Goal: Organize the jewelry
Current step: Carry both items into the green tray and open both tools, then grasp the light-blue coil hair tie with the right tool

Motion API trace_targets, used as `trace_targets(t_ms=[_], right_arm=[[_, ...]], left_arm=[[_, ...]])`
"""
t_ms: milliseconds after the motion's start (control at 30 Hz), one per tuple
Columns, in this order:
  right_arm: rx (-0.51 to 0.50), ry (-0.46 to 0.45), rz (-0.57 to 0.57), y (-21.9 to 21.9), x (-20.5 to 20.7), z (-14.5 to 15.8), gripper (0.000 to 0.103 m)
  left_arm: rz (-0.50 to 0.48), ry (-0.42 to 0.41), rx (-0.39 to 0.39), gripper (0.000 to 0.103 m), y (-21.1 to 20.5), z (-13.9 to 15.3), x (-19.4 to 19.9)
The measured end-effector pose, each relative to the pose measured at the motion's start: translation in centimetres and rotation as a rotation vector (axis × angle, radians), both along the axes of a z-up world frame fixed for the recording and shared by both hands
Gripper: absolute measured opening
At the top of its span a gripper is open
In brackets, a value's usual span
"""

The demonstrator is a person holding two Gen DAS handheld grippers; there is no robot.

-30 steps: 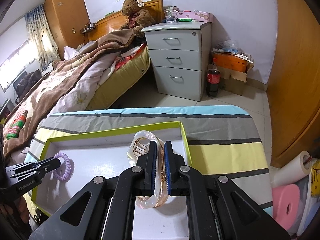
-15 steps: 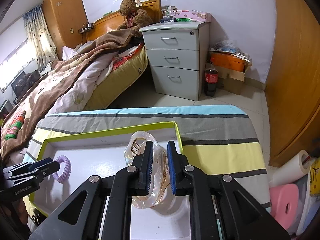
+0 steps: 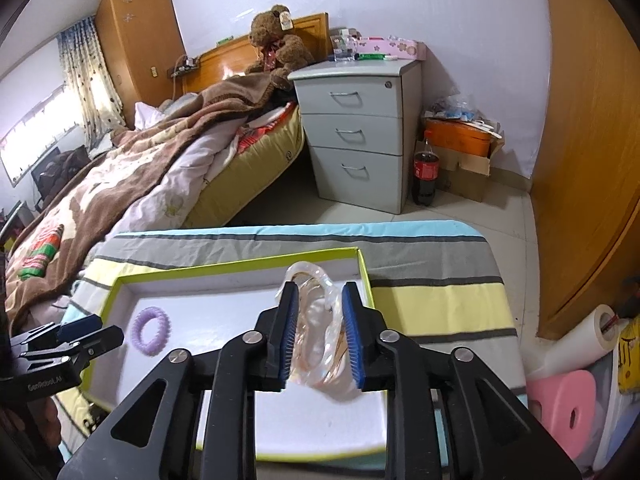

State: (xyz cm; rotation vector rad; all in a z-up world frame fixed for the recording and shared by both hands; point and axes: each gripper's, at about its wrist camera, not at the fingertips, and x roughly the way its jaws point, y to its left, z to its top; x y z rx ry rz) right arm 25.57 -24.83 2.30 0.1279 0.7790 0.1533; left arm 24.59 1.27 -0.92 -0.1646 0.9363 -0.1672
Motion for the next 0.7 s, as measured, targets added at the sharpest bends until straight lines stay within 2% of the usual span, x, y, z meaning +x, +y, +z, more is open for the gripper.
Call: trace_targets(t_ms=[167,300,467,700], right_arm=[[0.011,-0.027,0.02,0.1,-2.9,1.0,0.026],[0.039,-0.03,0.024,-0.2,-5.6,1.0,0.026],[0.054,-0.013,0.034,-0.1,-8.9,-0.1,0.026],[0.076,0.024,0.048,0.5,-12.2,-2.1,0.026]], left_arm=[[0.003,-0.039,-0.002,0.072,0.7,1.3,-3.1],[0.019,-0.062,-0.038,0.073,1.6,2.0,-5.6],[0.034,-0.095,-0.056,0.078,2.5,2.4,-9.0],[0.071,-0.106,-0.09,0.079,3.9,1.5,-12.5]])
